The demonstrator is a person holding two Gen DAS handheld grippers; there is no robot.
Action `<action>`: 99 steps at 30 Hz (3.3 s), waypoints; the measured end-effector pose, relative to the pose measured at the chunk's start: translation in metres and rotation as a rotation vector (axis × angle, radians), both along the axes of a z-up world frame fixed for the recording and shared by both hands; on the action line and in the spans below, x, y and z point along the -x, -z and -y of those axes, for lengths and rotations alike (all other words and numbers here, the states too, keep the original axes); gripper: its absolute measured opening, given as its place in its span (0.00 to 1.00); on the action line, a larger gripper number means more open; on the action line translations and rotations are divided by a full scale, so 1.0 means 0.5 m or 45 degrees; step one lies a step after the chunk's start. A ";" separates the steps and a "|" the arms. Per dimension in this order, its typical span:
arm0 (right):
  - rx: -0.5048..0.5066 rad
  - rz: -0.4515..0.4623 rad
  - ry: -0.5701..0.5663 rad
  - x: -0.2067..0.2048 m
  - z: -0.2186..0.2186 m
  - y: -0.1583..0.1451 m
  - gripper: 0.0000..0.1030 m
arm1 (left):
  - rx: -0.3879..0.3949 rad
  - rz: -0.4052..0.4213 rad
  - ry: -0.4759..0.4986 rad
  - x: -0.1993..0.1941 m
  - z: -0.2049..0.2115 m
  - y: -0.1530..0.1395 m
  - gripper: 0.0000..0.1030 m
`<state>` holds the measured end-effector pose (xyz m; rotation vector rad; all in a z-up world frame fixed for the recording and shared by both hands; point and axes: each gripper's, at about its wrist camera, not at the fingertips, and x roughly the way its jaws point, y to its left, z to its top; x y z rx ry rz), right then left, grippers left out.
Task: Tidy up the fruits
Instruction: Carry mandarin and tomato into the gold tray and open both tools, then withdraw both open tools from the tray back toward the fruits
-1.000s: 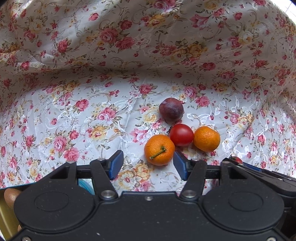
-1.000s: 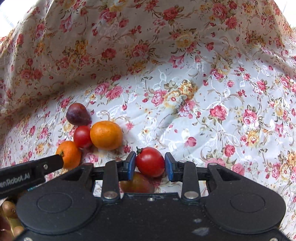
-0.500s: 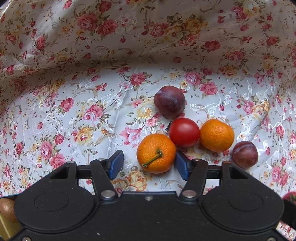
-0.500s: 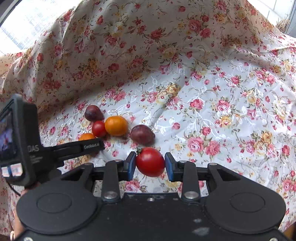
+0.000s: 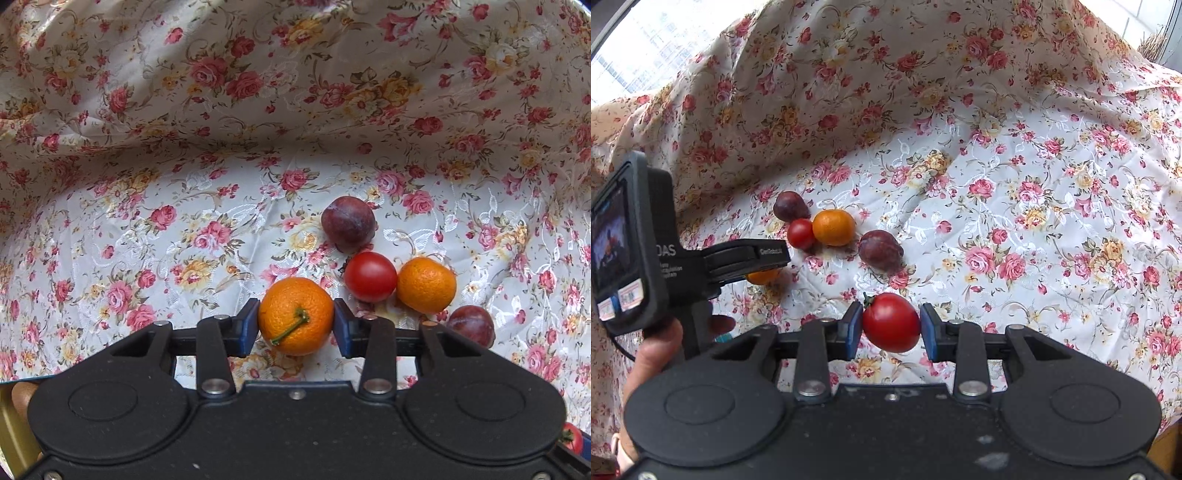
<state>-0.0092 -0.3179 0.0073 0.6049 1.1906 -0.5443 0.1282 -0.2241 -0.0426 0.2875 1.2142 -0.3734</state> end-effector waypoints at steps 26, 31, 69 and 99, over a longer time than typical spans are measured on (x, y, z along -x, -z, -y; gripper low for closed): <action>-0.201 0.016 -0.337 -0.089 -0.219 -0.025 0.33 | -0.079 0.045 -0.382 0.113 -0.369 -0.130 0.48; -0.191 -0.007 -0.436 -0.119 -0.282 -0.014 0.33 | -0.060 0.036 -0.473 0.087 -0.433 -0.125 0.48; -0.259 -0.142 -0.706 -0.143 -0.407 0.034 0.35 | -0.104 -0.172 -0.466 0.071 -0.500 -0.079 0.57; -0.239 -0.186 -0.676 -0.139 -0.400 0.043 0.35 | -0.121 -0.209 -0.378 0.081 -0.472 -0.069 0.58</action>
